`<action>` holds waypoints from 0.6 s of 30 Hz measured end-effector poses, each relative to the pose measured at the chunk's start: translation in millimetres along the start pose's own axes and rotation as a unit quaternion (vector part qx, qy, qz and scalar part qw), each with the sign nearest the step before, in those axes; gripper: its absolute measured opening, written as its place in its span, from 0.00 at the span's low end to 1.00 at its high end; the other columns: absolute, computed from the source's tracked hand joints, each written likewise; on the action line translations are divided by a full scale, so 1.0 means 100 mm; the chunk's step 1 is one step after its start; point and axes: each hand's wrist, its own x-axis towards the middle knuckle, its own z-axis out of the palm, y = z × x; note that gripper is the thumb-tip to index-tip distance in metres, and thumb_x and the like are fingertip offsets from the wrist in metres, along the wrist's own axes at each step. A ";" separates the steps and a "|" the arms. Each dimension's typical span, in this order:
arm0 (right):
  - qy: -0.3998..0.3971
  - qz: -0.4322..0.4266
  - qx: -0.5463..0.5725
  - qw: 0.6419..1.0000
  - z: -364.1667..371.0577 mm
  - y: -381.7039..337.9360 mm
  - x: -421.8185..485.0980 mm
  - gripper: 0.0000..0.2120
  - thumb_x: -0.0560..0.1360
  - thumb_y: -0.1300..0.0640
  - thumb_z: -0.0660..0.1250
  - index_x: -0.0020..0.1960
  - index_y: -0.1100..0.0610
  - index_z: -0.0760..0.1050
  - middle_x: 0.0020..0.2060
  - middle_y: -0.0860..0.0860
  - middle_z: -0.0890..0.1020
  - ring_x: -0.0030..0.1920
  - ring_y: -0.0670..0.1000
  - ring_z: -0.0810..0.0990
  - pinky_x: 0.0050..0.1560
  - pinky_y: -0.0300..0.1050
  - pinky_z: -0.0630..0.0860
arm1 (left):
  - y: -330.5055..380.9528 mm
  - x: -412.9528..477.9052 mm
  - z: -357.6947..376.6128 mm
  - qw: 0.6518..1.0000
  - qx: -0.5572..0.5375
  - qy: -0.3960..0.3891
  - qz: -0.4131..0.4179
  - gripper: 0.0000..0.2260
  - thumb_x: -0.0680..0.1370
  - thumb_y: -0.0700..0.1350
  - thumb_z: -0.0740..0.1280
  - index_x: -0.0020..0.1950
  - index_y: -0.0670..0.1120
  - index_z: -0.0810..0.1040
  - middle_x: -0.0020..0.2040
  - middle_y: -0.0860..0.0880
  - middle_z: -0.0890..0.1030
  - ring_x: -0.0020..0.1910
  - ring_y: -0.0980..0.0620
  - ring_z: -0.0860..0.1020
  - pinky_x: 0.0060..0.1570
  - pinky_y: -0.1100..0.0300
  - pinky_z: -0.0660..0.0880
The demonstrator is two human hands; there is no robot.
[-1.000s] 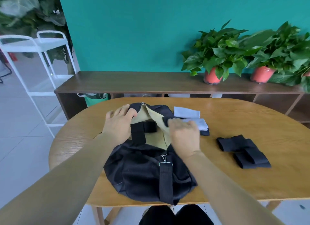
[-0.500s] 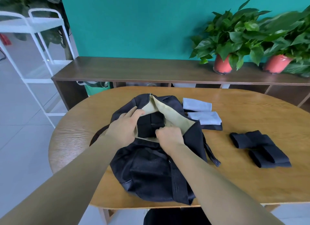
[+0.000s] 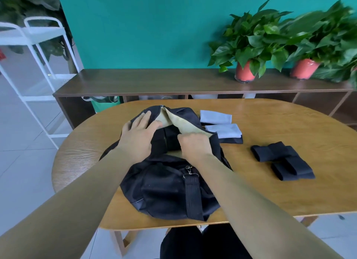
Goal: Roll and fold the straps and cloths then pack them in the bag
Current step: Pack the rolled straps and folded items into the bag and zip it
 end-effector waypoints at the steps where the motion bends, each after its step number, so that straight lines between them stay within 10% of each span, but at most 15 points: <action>1: 0.038 0.010 -0.010 0.999 -0.06 0.07 -0.04 0.15 0.49 0.64 0.74 0.29 0.54 0.70 0.23 0.47 0.60 0.23 0.50 0.61 0.26 0.34 0.53 | 0.05 0.00 -0.02 1.000 0.009 0.008 0.006 0.30 0.75 0.36 0.61 0.73 0.55 0.57 0.79 0.46 0.44 0.77 0.48 0.43 0.72 0.45 0.50; 5: 0.132 0.063 -0.055 0.988 -0.07 0.59 -0.33 0.23 0.44 0.65 0.75 0.25 0.52 0.62 0.22 0.47 0.58 0.21 0.51 0.54 0.27 0.37 0.48 | 0.31 0.01 -0.06 0.999 0.017 0.013 0.026 0.31 0.75 0.36 0.60 0.74 0.56 0.56 0.79 0.48 0.47 0.77 0.49 0.44 0.73 0.44 0.48; 8: 0.085 0.136 -0.058 0.985 -0.08 1.04 -0.65 0.15 0.53 0.65 0.75 0.31 0.54 0.70 0.25 0.49 0.71 0.23 0.53 0.68 0.30 0.40 0.57 | 0.51 0.01 -0.06 0.999 0.029 0.010 0.033 0.32 0.74 0.36 0.61 0.74 0.55 0.56 0.78 0.48 0.50 0.77 0.48 0.46 0.73 0.44 0.48; 13: -0.075 0.214 -0.075 0.971 0.27 1.65 -1.19 0.20 0.72 0.62 0.63 0.64 0.59 0.67 0.61 0.55 0.74 0.62 0.54 0.71 0.54 0.46 0.66 | 0.82 0.04 -0.08 0.999 0.044 -0.008 0.032 0.32 0.75 0.37 0.60 0.75 0.56 0.53 0.79 0.49 0.49 0.77 0.49 0.46 0.73 0.45 0.48; 18: -0.122 0.196 -0.067 0.971 0.48 1.82 -1.33 0.25 0.75 0.62 0.63 0.71 0.60 0.62 0.68 0.56 0.69 0.69 0.54 0.66 0.65 0.47 0.64 | 0.93 0.06 -0.09 0.997 0.070 -0.014 0.028 0.33 0.75 0.37 0.61 0.75 0.56 0.52 0.79 0.50 0.48 0.77 0.50 0.46 0.73 0.45 0.48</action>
